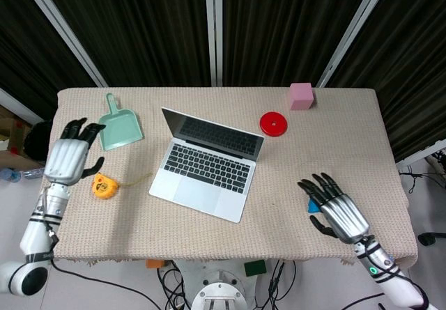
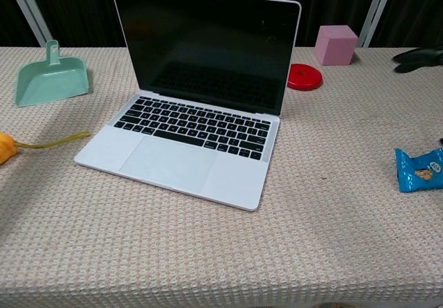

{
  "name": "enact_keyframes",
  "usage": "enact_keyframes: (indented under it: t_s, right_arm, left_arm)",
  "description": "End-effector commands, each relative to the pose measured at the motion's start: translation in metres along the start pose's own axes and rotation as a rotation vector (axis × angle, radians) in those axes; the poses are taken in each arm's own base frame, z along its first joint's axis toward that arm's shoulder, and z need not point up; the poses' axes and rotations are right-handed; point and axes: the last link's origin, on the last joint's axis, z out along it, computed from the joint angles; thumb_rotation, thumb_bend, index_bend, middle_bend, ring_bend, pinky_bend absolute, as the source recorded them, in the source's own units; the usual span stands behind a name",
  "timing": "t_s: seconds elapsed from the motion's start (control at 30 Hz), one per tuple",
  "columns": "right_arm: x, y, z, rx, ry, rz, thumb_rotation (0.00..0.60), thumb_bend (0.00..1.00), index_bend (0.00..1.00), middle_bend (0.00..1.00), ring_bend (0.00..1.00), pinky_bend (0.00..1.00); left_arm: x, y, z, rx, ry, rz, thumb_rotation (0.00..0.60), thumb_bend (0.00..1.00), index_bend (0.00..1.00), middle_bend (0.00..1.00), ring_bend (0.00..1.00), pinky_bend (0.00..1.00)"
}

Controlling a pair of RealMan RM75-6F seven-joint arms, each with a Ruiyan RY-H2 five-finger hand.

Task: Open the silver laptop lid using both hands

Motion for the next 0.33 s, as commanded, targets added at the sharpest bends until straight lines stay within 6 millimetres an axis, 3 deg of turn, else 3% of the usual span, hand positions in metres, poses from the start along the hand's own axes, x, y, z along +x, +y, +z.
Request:
enact_keyframes:
  t_s: [0.03,0.17,0.33]
  right_arm:
    - [0.015,0.036,-0.035,-0.161,0.067,-0.015,0.600,0.37,0.00,0.05,0.00,0.00]
    - [0.019,0.060,-0.058,-0.300,0.120,-0.007,0.600,0.37,0.00,0.03,0.00,0.00]
    - [0.016,0.070,-0.076,-0.371,0.148,0.060,0.600,0.37,0.00,0.03,0.00,0.00]
  left_arm:
    - [-0.006,-0.026,-0.055,0.053,0.030,0.008,0.600,0.31,0.16,0.18,0.06,0.09]
    - [-0.014,-0.041,-0.107,0.100,0.059,0.015,0.600,0.31,0.16,0.18,0.06,0.09]
    - [-0.023,-0.047,-0.154,0.127,0.062,0.019,0.600,0.31,0.16,0.18,0.06,0.09]
